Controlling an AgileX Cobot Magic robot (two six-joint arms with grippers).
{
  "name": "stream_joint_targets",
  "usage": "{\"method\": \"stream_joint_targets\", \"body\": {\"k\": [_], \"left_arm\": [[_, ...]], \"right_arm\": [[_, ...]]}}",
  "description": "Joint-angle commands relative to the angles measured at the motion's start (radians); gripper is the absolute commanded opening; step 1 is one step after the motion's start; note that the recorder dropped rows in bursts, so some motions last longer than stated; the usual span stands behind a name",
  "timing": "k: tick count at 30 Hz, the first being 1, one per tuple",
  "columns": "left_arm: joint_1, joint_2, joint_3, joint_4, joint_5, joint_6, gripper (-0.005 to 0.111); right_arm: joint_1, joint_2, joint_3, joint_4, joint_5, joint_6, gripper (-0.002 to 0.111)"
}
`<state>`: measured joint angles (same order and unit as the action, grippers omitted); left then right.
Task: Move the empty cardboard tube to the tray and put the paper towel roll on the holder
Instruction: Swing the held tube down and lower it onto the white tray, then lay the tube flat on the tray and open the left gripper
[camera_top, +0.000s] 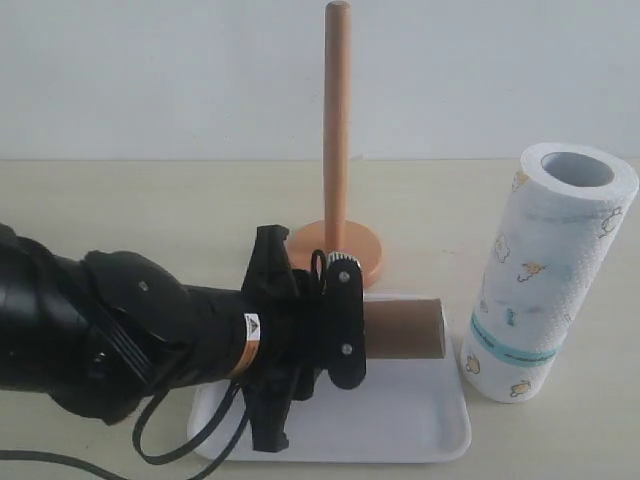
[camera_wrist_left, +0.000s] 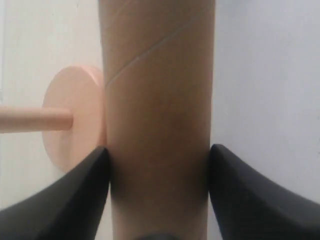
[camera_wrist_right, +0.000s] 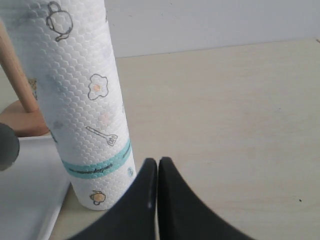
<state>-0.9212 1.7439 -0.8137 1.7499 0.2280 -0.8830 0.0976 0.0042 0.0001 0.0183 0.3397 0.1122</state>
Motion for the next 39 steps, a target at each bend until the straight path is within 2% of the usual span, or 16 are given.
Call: {"method": "stream_joint_targets", "body": {"k": [1, 8, 17, 22, 39], "left_arm": [[-0.030, 0.028, 0.002, -0.035, 0.052, 0.072, 0.004], [-0.041, 0.031, -0.002, -0.113, 0.060, 0.178, 0.004], [-0.041, 0.037, -0.045, -0.121, 0.060, 0.166, 0.004], [-0.041, 0.061, -0.087, -0.189, 0.031, 0.166, 0.004], [-0.045, 0.129, -0.087, -0.192, 0.038, 0.183, 0.004]], "right_arm": [[-0.006, -0.004, 0.000, -0.001, -0.006, -0.002, 0.000], [-0.006, -0.004, 0.000, -0.001, -0.006, -0.002, 0.000], [-0.006, -0.004, 0.000, -0.001, -0.006, -0.002, 0.000], [-0.006, -0.004, 0.000, -0.001, -0.006, -0.002, 0.000], [-0.006, -0.004, 0.000, -0.001, -0.006, -0.002, 0.000]]}}
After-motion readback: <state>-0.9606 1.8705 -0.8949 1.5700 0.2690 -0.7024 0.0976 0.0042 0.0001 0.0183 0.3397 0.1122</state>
